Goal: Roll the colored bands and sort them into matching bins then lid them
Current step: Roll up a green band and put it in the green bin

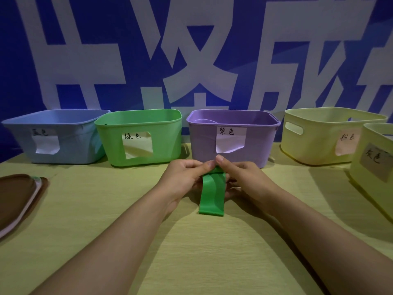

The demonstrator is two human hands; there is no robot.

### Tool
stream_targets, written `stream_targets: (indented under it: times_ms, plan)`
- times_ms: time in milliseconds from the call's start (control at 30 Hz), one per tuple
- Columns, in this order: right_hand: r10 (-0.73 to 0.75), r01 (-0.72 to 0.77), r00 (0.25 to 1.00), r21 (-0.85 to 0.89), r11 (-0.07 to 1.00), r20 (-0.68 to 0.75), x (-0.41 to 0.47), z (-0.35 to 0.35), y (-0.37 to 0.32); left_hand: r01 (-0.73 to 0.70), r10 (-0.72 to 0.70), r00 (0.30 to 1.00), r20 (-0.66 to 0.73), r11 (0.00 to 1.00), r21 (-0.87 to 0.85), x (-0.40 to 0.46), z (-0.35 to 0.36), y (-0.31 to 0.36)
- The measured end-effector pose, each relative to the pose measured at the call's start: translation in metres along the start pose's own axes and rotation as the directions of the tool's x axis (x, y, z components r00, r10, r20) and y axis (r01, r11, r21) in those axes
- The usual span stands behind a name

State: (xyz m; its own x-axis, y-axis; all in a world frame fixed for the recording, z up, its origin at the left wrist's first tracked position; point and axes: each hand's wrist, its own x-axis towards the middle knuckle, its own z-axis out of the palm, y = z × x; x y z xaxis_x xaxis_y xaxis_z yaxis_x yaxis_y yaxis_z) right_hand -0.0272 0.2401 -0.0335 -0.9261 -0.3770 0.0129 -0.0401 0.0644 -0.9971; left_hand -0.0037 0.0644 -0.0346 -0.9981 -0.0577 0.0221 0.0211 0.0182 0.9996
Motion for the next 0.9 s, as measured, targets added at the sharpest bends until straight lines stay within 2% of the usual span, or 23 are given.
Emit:
stream_targets:
  times_ms: [133,600,900]
  plan:
    - [0.038,-0.04,0.998,-0.033,0.999,-0.047,0.0011,-0.0005,-0.0016,-0.011,0.011,1.0,-0.014,1.0,0.004,0.0011,0.0001,-0.001]
    - [-0.055,0.046,0.997,-0.155,0.987,-0.052,0.008,-0.0079,0.0054,-0.012,0.013,1.0,0.013,0.999,-0.045,-0.002,-0.0001,0.0008]
    - [-0.089,0.086,0.996,-0.061,0.994,-0.032,0.007,-0.0092,0.0025,0.04,-0.032,0.995,0.099,0.996,-0.083,-0.0034,0.0008,0.0004]
